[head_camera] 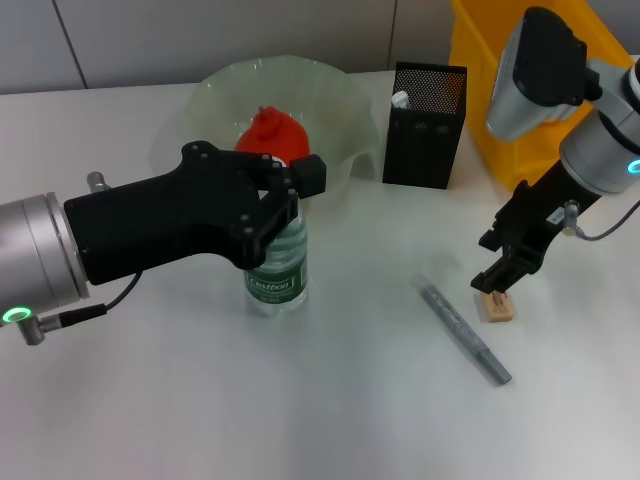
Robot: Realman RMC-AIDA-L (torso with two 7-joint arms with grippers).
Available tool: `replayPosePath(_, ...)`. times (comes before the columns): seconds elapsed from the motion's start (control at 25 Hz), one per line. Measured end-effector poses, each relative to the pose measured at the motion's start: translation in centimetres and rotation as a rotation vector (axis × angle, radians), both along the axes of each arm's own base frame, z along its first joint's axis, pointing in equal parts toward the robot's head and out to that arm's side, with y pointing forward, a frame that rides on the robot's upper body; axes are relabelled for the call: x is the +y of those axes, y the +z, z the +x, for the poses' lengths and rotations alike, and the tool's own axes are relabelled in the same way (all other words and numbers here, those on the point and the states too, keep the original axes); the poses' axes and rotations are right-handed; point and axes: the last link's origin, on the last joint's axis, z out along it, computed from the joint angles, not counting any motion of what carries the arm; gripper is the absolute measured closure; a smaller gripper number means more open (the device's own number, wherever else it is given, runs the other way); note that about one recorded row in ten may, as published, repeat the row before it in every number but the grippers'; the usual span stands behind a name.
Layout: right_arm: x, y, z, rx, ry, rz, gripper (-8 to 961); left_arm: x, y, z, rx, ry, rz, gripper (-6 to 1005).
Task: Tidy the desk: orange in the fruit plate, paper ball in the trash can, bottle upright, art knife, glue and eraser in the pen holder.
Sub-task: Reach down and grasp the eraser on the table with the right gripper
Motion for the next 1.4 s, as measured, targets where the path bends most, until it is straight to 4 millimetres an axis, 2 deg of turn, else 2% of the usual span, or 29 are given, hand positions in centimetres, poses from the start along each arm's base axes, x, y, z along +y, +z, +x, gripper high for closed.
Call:
replayPosePath(0.2, -0.7, -0.4, 0.0, 0.008, -0.026, -0.022, 344, 0.0, -0.1, -0.1, 0.0, 0.002, -0.002, 1000)
replayPosePath(1.4, -2.0, 0.6, 0.9, 0.041, -0.143, 0.037, 346, 0.4, 0.3, 0.2, 0.008, -0.017, 0.015, 1001)
